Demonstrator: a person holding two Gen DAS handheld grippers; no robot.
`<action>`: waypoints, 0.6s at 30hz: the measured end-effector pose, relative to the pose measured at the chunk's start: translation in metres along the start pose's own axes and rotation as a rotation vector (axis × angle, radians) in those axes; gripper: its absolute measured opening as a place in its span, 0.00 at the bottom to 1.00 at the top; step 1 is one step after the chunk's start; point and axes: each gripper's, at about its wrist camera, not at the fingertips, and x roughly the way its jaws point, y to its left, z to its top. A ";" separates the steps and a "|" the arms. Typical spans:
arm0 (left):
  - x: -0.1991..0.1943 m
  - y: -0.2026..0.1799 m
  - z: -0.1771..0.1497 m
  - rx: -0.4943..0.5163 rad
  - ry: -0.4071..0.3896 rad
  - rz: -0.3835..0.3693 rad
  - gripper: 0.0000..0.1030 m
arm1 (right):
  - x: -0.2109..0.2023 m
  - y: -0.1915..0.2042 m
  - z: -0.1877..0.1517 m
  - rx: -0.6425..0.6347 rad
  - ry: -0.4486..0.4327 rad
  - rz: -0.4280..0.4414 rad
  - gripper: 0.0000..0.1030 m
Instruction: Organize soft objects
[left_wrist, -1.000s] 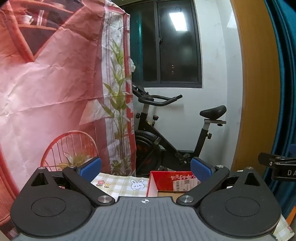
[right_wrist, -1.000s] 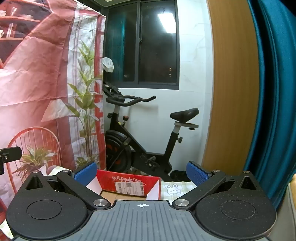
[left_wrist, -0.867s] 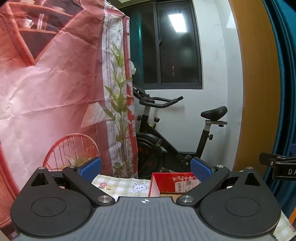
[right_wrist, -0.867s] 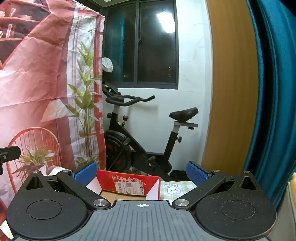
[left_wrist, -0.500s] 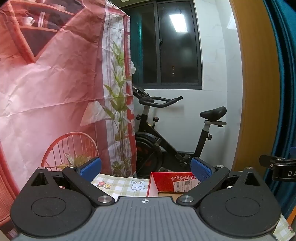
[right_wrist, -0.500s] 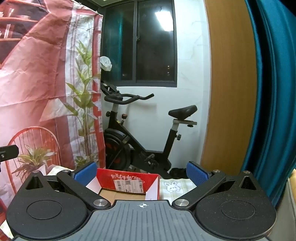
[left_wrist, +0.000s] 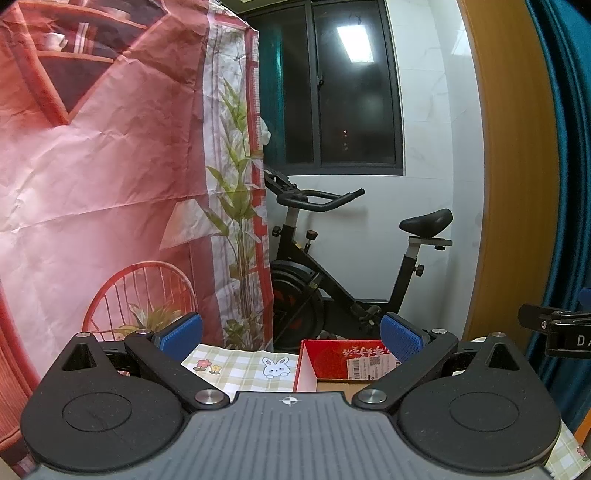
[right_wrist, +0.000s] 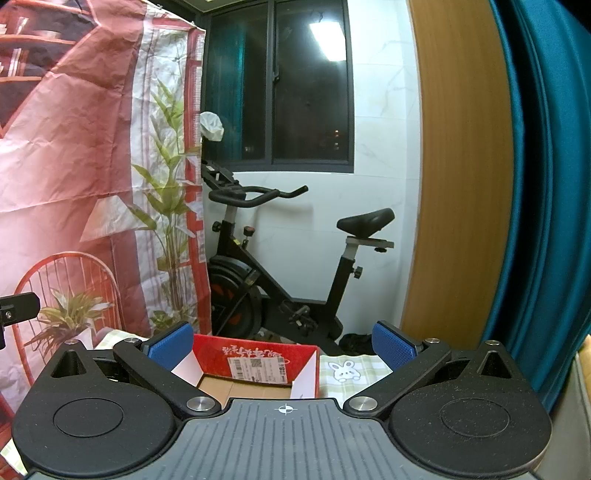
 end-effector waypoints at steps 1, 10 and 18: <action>0.000 0.000 0.000 0.000 0.000 0.000 1.00 | 0.000 0.000 0.000 0.000 0.000 0.001 1.00; 0.000 -0.002 -0.001 0.001 0.000 0.003 1.00 | 0.000 0.000 0.000 0.002 0.002 0.000 1.00; 0.000 -0.003 -0.001 0.001 0.000 0.002 1.00 | 0.000 0.000 0.000 0.003 0.003 0.000 1.00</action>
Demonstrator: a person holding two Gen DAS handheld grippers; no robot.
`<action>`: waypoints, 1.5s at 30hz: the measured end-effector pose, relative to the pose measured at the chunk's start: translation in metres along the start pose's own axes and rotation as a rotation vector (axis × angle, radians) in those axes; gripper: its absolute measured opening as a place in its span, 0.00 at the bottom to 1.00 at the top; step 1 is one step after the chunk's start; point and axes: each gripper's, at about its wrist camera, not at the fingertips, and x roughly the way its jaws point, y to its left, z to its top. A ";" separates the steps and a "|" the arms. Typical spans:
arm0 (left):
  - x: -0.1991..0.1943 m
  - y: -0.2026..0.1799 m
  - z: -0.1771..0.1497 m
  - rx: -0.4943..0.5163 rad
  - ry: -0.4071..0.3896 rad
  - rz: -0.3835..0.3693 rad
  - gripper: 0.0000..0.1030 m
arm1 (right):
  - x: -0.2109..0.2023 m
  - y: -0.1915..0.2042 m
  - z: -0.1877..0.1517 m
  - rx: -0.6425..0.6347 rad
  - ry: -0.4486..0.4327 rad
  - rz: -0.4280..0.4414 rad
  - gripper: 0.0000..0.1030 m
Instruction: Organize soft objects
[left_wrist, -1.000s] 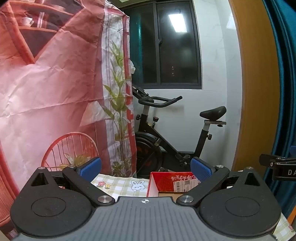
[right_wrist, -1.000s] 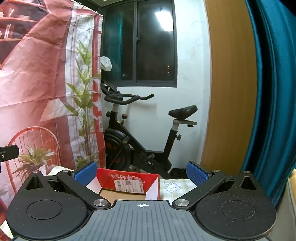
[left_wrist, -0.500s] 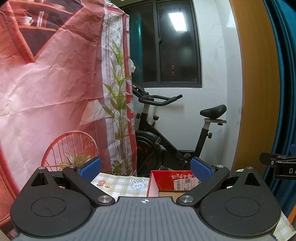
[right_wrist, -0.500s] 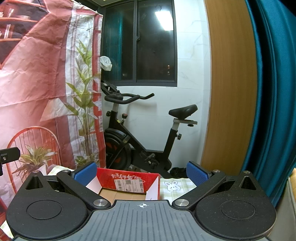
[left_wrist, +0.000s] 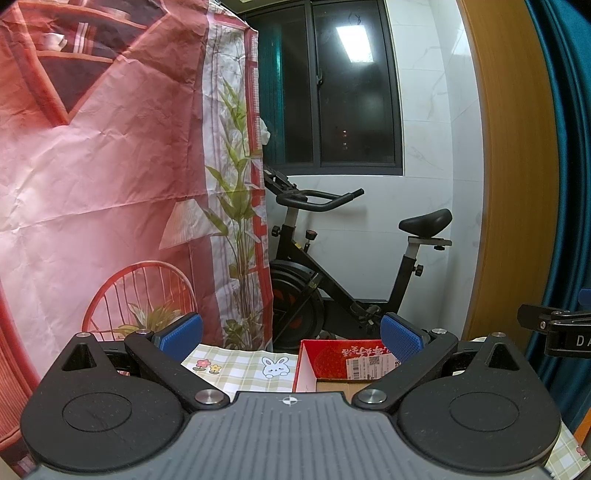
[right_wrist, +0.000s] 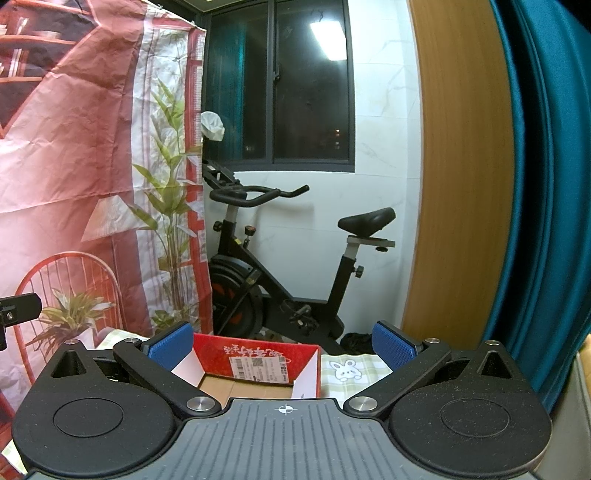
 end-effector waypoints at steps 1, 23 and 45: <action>0.000 0.000 0.000 0.001 0.000 0.000 1.00 | 0.000 0.000 0.000 0.000 0.000 0.000 1.00; 0.000 -0.001 -0.001 0.001 0.001 0.001 1.00 | 0.000 0.000 0.000 0.002 0.001 0.002 1.00; 0.002 0.000 -0.002 -0.006 0.004 -0.014 1.00 | 0.000 0.001 -0.002 0.013 -0.013 0.012 1.00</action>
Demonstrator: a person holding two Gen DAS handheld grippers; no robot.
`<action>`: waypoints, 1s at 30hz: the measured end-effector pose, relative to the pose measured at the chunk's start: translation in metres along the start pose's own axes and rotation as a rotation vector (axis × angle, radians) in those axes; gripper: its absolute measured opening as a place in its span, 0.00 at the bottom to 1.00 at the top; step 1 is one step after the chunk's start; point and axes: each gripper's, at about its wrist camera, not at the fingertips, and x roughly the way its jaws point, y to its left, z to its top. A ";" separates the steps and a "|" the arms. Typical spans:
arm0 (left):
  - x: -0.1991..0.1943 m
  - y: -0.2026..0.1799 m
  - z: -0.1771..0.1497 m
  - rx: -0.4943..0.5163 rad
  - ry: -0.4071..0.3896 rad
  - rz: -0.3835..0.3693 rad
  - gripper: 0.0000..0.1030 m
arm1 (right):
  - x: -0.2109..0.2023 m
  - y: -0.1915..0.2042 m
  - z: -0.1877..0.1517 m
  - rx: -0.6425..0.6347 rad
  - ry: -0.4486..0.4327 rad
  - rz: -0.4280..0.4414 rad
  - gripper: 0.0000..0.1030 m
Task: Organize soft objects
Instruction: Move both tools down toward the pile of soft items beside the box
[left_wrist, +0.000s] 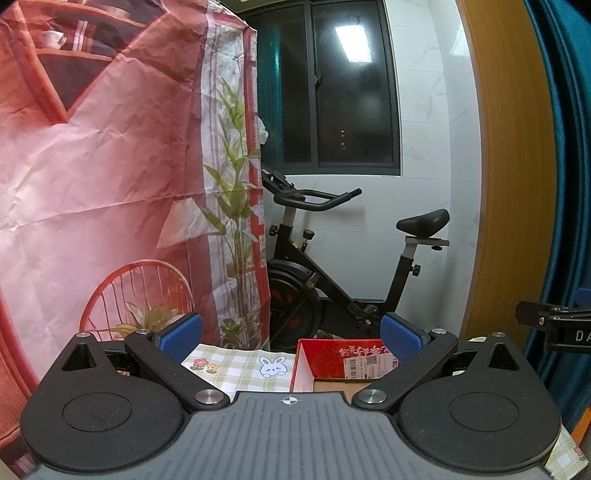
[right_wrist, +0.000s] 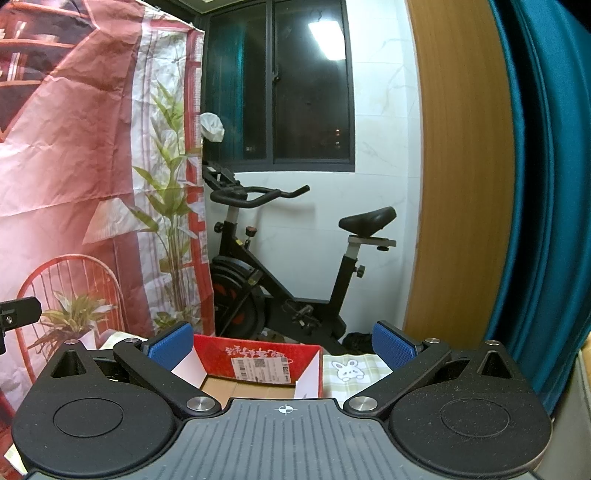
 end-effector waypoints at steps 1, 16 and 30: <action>0.001 0.001 -0.001 -0.004 0.001 -0.007 1.00 | 0.000 -0.001 -0.001 0.007 -0.008 0.013 1.00; 0.049 0.038 -0.073 0.006 0.097 -0.036 1.00 | 0.046 -0.024 -0.089 0.107 0.024 0.135 1.00; 0.092 0.057 -0.176 -0.068 0.355 -0.150 0.98 | 0.068 -0.018 -0.192 0.011 0.257 0.112 1.00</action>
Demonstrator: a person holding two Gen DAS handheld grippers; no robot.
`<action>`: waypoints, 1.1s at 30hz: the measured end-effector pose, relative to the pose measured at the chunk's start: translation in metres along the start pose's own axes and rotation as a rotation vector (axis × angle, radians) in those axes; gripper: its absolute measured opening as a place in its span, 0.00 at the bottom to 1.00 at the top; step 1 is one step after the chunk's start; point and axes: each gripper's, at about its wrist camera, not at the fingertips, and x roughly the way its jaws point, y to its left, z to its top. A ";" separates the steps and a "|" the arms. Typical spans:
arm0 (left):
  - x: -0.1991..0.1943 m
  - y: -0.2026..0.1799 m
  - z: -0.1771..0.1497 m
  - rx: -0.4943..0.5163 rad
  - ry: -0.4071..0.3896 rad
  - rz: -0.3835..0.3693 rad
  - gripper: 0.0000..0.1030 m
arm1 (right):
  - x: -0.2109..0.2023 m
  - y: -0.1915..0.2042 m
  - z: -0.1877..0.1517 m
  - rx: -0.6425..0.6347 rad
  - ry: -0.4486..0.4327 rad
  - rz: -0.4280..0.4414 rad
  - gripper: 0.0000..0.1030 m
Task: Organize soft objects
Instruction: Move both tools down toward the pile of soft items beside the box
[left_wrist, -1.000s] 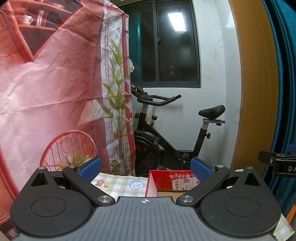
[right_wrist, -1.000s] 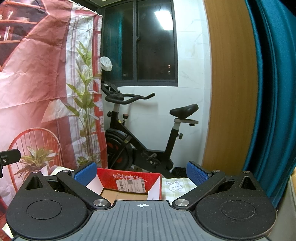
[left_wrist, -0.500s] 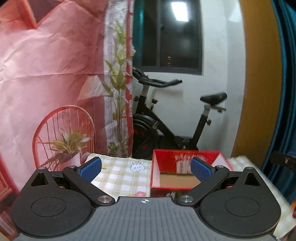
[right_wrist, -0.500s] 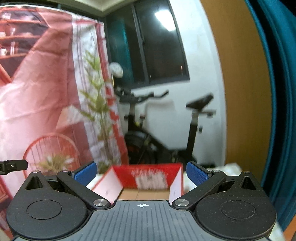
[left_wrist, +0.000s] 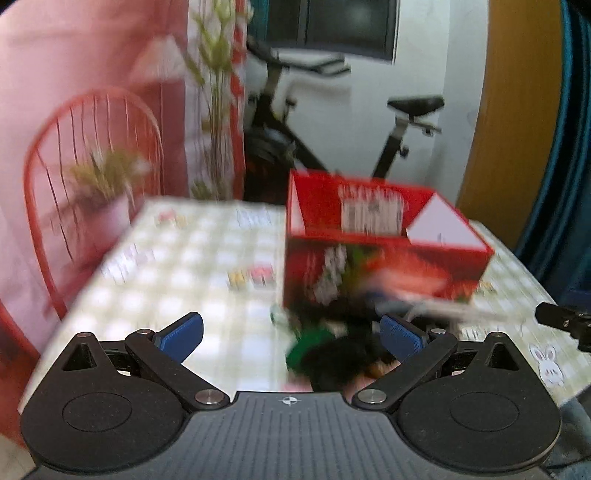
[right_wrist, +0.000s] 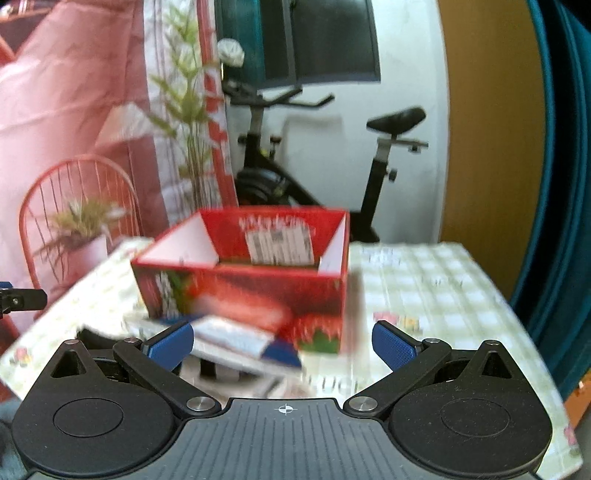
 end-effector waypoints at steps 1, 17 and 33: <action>0.003 0.002 -0.004 -0.008 0.016 -0.006 0.97 | 0.003 0.001 -0.006 0.008 0.019 0.001 1.00; 0.053 0.010 -0.047 -0.078 0.252 -0.102 0.67 | 0.032 -0.004 -0.030 0.053 0.239 0.059 0.89; 0.091 0.020 -0.059 -0.149 0.321 -0.153 0.64 | 0.064 -0.014 -0.053 0.142 0.385 0.106 0.77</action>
